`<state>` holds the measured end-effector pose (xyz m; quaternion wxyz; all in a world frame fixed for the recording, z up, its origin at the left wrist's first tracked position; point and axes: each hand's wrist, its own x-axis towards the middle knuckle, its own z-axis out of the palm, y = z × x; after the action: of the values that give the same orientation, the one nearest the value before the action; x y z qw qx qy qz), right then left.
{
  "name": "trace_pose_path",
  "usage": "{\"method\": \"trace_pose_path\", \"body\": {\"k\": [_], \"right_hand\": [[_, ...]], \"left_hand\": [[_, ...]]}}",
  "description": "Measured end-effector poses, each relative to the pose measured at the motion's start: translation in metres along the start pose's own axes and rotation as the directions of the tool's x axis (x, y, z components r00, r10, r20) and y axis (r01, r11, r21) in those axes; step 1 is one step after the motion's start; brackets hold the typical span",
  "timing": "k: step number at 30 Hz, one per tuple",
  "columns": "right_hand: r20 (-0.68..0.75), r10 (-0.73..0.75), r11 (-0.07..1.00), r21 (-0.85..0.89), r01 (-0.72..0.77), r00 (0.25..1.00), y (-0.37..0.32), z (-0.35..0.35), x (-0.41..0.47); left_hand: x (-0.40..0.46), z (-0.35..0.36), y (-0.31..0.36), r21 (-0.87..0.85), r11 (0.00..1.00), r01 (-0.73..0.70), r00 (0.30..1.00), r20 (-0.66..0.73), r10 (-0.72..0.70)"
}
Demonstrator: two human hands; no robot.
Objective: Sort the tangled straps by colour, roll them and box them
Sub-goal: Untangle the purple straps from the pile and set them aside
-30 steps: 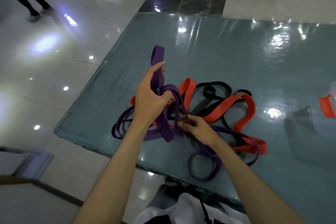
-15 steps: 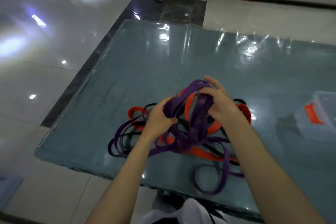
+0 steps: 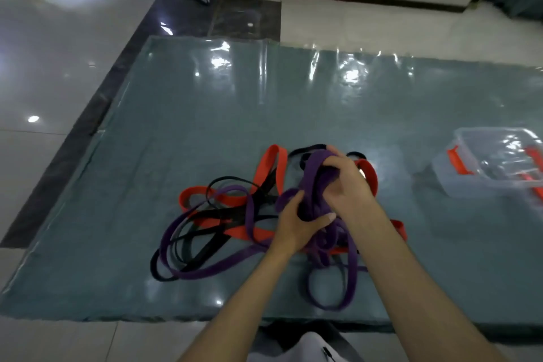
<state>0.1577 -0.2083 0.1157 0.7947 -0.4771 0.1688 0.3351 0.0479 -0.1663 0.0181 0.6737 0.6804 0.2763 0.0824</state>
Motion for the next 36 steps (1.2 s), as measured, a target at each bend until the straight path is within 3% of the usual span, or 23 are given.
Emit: {"method": "trace_pose_path", "body": {"k": [3,5,7,9,12,17,24,32,36], "right_hand": [[-0.022,-0.073,0.997,-0.034,0.072,0.997,-0.013,-0.028,0.002],[-0.04,-0.177,0.963,-0.216,0.164,0.983,-0.025,-0.052,0.002],[-0.029,-0.281,0.849,-0.474,0.234,0.959,-0.035,-0.08,0.005],[-0.037,-0.294,0.76,-0.615,0.21,0.955,-0.044,-0.11,0.007],[0.017,-0.131,0.78,-0.616,0.114,0.991,-0.056,-0.157,0.004],[0.227,-0.019,0.774,-0.614,0.158,0.974,-0.073,-0.226,0.002],[0.297,-0.109,0.723,-0.632,0.281,0.949,-0.124,-0.313,0.02],[0.171,-0.229,0.816,-0.503,0.285,0.958,-0.178,-0.416,0.024],[0.074,-0.303,0.853,-0.424,0.305,0.95,-0.21,-0.455,0.024]], "left_hand": [[0.002,0.016,-0.003,0.007,0.999,-0.054,0.998,-0.029,0.054],[0.004,0.026,0.002,0.039,0.997,-0.073,0.997,-0.018,0.074],[0.006,0.034,0.011,0.106,0.989,-0.104,0.994,-0.013,0.106],[0.01,0.043,0.022,0.184,0.973,-0.141,0.99,0.003,0.143],[0.021,0.058,0.033,0.22,0.954,-0.202,0.979,0.048,0.196],[0.043,0.111,0.048,0.235,0.935,-0.267,0.957,0.178,0.229],[0.061,0.236,0.074,0.223,0.958,-0.182,0.978,0.146,0.152],[0.076,0.377,0.066,0.153,0.988,0.006,0.993,0.12,-0.024],[0.079,0.439,0.068,0.123,0.992,0.024,0.986,0.159,-0.043]]}}
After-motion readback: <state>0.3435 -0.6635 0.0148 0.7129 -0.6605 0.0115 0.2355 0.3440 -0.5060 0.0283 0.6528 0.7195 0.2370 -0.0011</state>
